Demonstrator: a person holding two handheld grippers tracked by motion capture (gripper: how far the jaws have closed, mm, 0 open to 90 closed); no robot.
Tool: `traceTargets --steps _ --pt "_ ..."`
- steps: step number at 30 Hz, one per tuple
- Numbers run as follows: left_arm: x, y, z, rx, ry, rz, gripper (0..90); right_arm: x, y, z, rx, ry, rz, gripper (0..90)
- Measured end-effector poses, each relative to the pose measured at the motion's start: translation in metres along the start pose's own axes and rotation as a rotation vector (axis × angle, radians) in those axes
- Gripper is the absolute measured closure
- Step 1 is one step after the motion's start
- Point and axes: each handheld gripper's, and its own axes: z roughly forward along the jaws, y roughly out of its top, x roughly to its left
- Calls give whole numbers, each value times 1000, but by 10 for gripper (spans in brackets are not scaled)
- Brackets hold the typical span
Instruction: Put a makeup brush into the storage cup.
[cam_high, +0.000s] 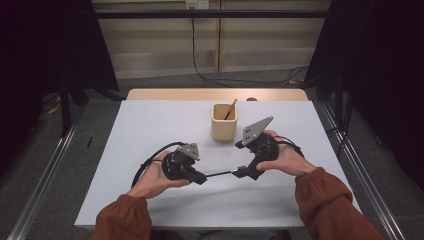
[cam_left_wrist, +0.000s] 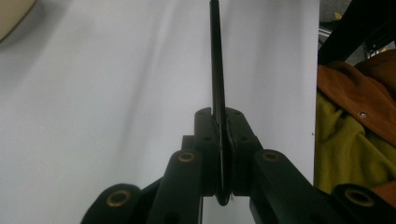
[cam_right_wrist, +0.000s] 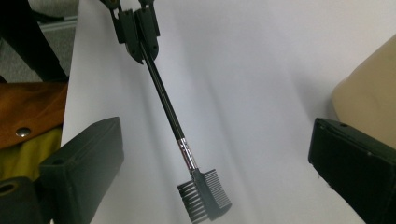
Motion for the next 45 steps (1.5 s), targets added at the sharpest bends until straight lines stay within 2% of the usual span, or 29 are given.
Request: traceTargets --steps 4,8,15,19,22,23,28,31,32,35,36,38,40,43,45 --pt "0 -4 -3 -3 2 -8 852 -4 -6 -7 -44 -17 37 23" --pt "0 -6 -7 -22 13 -19 852 -3 -12 -9 -59 -25 51 25" --pt "0 -12 -12 -45 21 -36 852 1 -22 -18 -119 -49 85 27" --pt "0 -15 -15 -27 44 -29 853 2 -27 -25 -144 -67 103 29" --pt "1 -18 -17 -42 52 -40 853 5 -31 -28 -144 -84 123 29" --pt "2 -20 -18 -57 43 -45 853 5 -33 -29 -149 -89 128 29" --pt "2 -27 -21 -80 48 -60 853 7 -41 -35 -188 -102 157 29" --pt "2 -33 -22 -85 46 -63 853 8 -46 -36 -192 -112 168 29" --pt "2 -36 -22 -99 46 -79 853 8 -48 -36 -195 -116 175 30" --pt "2 -39 -24 -115 49 -79 853 10 -53 -35 -195 -118 186 30" --pt "1 -40 -24 -128 49 -90 853 11 -54 -34 -192 -123 181 32" --pt "0 -42 -27 -137 50 -82 853 14 -57 -35 -194 -116 183 32" --pt "-1 -43 -27 -156 49 -94 853 16 -59 -37 -202 -126 187 34" --pt "-3 -45 -28 -160 45 -84 853 20 -63 -37 -206 -128 205 37" --pt "-4 -46 -28 -174 45 -87 853 23 -66 -36 -198 -113 203 35"
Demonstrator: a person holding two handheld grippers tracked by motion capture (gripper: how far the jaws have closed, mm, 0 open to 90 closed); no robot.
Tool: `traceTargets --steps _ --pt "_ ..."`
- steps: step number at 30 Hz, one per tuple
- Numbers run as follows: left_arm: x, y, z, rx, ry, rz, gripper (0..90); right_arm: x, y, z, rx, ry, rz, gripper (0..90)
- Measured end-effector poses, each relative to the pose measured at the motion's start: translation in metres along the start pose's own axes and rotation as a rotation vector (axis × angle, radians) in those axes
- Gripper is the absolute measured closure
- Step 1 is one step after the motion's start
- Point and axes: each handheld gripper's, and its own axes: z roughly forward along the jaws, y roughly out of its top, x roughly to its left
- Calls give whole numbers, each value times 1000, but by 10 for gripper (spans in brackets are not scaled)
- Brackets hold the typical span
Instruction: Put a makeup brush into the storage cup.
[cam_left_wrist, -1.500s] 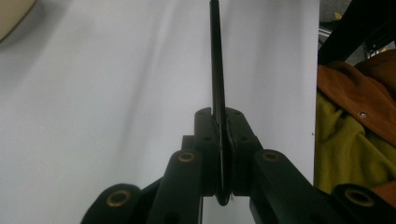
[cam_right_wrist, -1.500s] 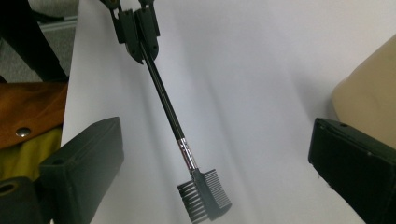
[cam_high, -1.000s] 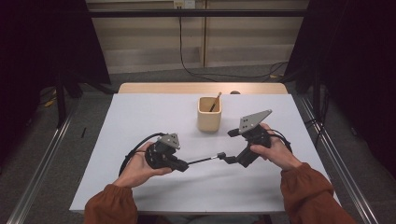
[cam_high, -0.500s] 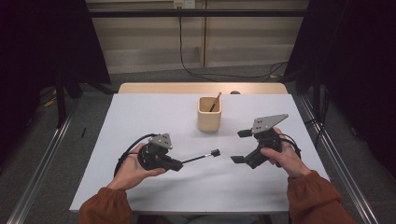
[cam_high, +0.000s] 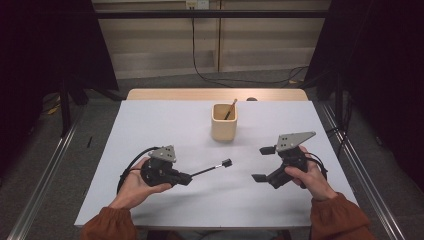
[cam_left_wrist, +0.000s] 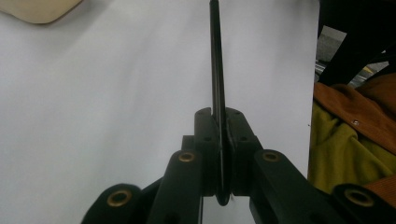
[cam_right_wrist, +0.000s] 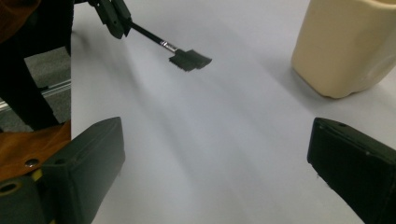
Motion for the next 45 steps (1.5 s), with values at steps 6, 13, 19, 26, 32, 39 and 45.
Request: traceTargets --steps 6,13,19,26,32,39,45 --pt "-1 -5 -3 -60 -1 -18 853 3 -3 -1 -27 1 12 38" --pt "-4 -5 -2 -116 5 -24 854 5 -2 0 -73 28 22 60" --pt "-7 -3 -4 -189 17 -22 854 6 -1 1 -99 37 24 57" --pt "-9 -4 -2 -255 30 -9 854 2 -1 0 -129 54 31 38" --pt "-10 -6 4 -293 33 -26 853 2 -1 3 -168 61 48 40" --pt "-10 -7 3 -342 49 -39 854 4 0 8 -186 71 46 39" --pt "-11 -6 2 -392 53 -34 853 6 6 11 -225 76 48 40"
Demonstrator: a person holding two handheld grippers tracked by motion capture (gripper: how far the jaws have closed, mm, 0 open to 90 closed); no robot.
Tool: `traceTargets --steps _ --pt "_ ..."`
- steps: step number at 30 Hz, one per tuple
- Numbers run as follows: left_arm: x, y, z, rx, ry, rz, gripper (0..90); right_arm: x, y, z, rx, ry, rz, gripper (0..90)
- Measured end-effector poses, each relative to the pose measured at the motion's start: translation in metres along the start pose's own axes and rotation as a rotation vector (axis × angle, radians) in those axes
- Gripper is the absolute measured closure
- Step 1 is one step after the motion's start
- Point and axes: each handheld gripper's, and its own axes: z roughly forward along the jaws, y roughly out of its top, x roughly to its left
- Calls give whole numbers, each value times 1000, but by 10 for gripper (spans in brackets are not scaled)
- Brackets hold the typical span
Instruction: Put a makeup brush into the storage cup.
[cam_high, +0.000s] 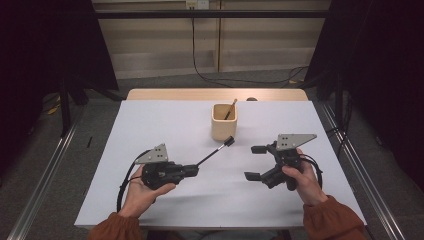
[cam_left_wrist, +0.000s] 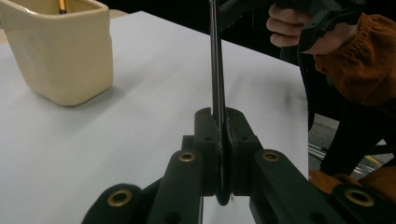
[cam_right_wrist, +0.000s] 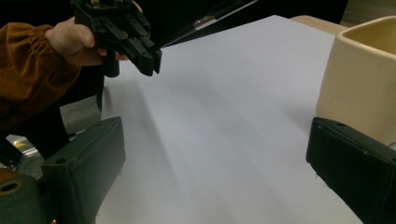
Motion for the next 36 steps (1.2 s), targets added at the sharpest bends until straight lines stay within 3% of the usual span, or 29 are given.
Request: traceTargets --steps 7,12,16,25,28,36 --pt "-2 -1 3 -34 11 29 853 3 3 5 -17 4 -11 40" --pt "-3 -2 5 -69 7 22 853 5 5 9 -30 -13 -14 40" --pt "-3 -2 7 -86 6 31 853 6 7 11 -53 16 -25 41" --pt "-7 -1 10 -121 6 37 853 11 18 20 -45 63 -41 44" --pt "-8 -1 10 -132 7 42 853 12 22 23 -40 55 -39 31" --pt "-17 5 12 -166 2 58 853 13 31 26 -82 68 -91 234"
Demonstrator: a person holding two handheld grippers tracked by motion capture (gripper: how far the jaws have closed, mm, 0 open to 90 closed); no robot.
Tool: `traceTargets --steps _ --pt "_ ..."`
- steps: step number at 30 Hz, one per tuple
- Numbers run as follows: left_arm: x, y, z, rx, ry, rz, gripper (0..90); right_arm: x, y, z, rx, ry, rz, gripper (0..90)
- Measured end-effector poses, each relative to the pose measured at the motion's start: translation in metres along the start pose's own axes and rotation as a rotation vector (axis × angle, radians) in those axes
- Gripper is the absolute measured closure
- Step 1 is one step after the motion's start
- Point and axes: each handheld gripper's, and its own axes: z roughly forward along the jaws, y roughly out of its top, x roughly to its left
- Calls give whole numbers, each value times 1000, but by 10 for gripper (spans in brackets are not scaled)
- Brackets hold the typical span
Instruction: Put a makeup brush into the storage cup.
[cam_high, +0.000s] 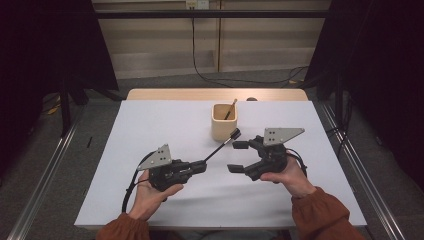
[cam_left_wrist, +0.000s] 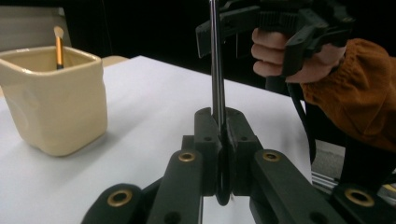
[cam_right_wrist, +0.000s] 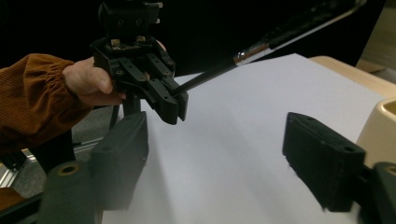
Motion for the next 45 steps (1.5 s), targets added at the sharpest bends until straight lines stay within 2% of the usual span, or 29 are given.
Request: traceTargets --steps 2,5,6,9,12,17,20,22,26,29,35,37,45 --pt "-3 2 -1 8 2 17 853 1 1 0 -4 -9 4 248" --pt "-5 1 1 4 -8 20 853 3 3 -2 -10 -15 1 304" --pt "-6 1 3 2 -18 19 853 3 3 -3 -17 -3 8 349" --pt "-6 1 4 12 -25 25 853 3 3 -4 -13 12 7 407" --pt "-5 1 6 17 -27 25 853 2 2 -4 -6 8 21 443" --pt "-5 -2 9 31 -38 28 853 0 1 -5 -19 6 41 469" --pt "-6 -3 11 36 -49 29 853 -1 2 -5 -23 6 45 502" --pt "-6 -4 11 33 -51 26 853 -1 2 -7 -24 10 44 556" --pt "-7 -5 12 40 -54 26 853 -2 2 -8 -32 17 50 581" --pt "-7 -8 14 45 -53 23 853 -3 2 -9 -38 24 59 587" --pt "-8 -12 20 62 -53 27 853 -5 1 -8 -44 41 82 653" --pt "-8 -12 20 60 -55 29 853 -6 0 -8 -58 63 100 670" --pt "-8 -15 24 81 -57 33 852 -7 -1 -4 -66 84 119 743"
